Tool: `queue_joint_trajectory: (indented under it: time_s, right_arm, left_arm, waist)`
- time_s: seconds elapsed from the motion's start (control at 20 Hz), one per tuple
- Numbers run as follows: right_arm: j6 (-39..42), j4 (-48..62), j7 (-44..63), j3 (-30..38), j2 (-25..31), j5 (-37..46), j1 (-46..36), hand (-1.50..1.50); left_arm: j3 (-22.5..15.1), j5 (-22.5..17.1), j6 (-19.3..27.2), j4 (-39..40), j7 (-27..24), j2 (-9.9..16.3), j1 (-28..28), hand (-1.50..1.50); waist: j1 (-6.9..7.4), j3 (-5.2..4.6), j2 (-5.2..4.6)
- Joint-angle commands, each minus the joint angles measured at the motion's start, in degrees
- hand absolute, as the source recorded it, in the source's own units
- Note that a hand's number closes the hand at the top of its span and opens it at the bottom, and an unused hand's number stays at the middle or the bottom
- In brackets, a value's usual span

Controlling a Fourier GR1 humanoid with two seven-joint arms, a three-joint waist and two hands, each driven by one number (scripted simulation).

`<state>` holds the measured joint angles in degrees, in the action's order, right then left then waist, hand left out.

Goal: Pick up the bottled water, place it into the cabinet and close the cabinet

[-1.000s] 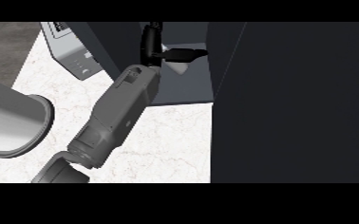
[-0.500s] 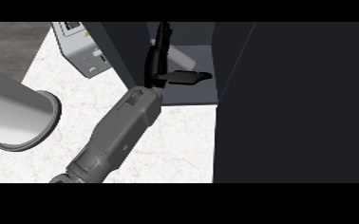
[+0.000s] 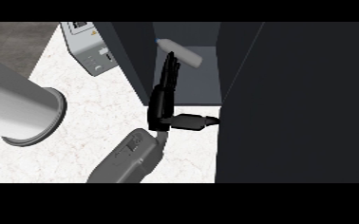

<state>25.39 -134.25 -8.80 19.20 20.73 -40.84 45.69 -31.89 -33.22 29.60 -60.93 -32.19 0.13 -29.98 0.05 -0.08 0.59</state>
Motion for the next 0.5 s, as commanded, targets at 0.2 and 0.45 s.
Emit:
queue_joint_trajectory:
  time_s: [0.2, 0.45]
  right_arm:
    - [-1.5, -10.7, 3.9, 3.3, 0.7, -3.5, 2.1, -1.50]
    - [1.6, -11.8, 4.5, 0.0, 0.2, 0.5, 3.2, 1.50]
  left_arm:
    - [-7.7, 1.6, -0.6, -17.9, 2.6, 3.2, 14.8, 1.50]
    - [-11.8, 3.5, -1.3, -29.5, 5.0, 10.2, 22.3, 1.50]
  waist:
    - [0.09, -0.01, -0.19]
    - [-0.06, 0.01, -0.22]
